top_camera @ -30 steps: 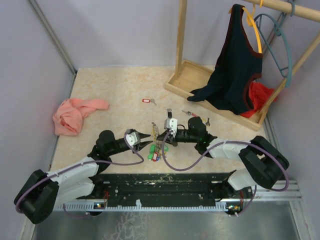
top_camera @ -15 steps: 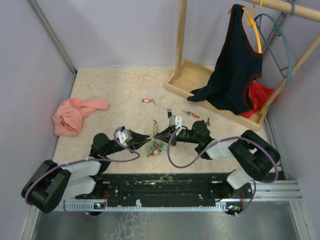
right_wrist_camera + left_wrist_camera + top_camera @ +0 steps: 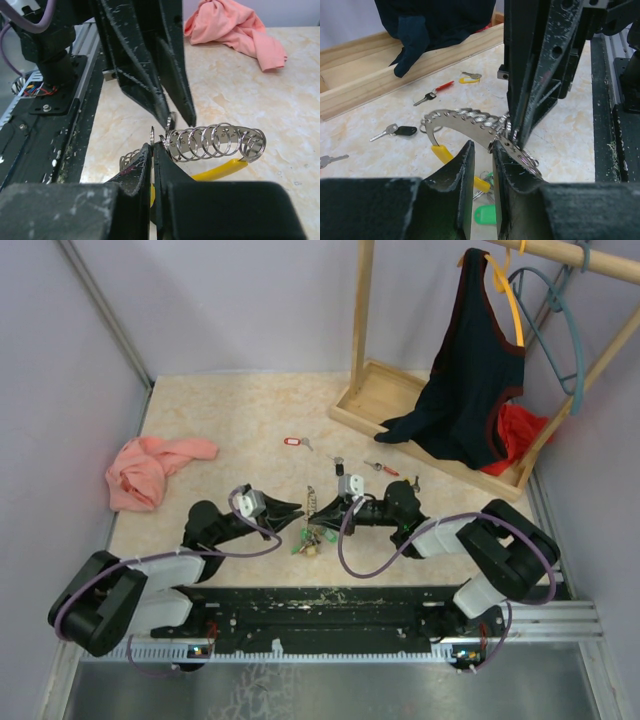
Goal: Put the keys on the keyring
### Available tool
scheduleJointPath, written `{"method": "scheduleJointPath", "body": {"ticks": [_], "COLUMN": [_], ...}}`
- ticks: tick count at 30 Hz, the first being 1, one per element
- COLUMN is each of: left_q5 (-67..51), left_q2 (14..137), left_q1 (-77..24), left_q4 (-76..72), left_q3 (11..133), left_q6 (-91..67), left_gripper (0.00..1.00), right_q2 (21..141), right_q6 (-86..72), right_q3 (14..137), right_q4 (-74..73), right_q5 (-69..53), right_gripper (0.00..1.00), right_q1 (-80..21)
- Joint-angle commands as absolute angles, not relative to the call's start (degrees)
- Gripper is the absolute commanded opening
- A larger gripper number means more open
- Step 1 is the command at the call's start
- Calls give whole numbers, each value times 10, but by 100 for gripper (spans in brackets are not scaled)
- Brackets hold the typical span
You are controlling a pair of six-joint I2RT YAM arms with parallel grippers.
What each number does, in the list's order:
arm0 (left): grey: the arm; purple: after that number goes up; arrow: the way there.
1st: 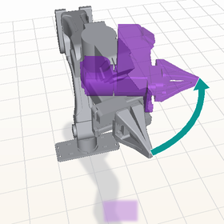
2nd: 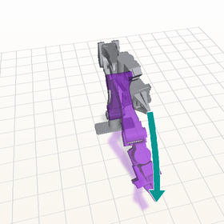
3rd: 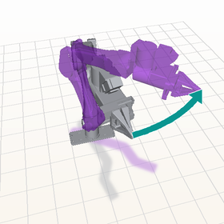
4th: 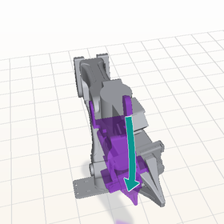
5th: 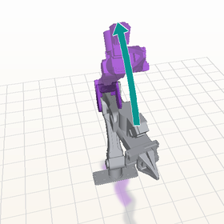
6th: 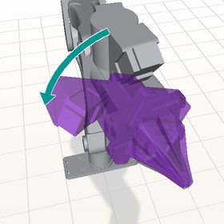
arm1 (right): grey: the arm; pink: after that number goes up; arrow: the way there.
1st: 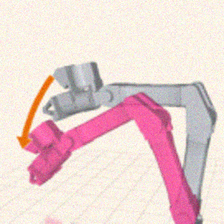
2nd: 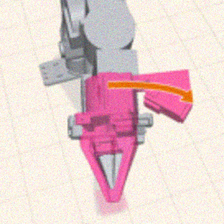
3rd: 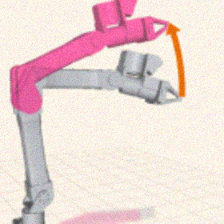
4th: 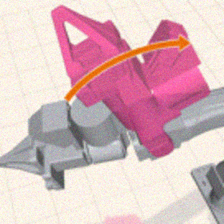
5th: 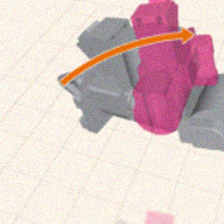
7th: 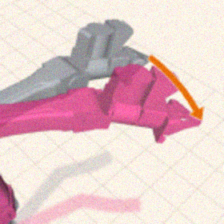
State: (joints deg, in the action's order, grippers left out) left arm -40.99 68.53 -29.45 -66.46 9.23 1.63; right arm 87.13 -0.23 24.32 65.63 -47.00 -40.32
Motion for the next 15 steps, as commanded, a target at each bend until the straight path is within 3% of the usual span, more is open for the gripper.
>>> {"method": "scheduleJointPath", "body": {"ticks": [1,7,15], "left_q5": [-405,-414,-459], "left_q2": [699,717,762], "left_q1": [-291,-291,-291], "left_q4": [-685,-686,-705], "left_q3": [120,136,146], "left_q6": [-10,-40,-80], "left_gripper": [26,26,31], "right_q2": [872,871,882], "right_q6": [0,9,-34], "right_q3": [265,264,241], "right_q4": [695,698,823], "right_q5": [-514,-518,-466], "right_gripper": [0,0,0], "right_q1": [-401,-400,-385]}}
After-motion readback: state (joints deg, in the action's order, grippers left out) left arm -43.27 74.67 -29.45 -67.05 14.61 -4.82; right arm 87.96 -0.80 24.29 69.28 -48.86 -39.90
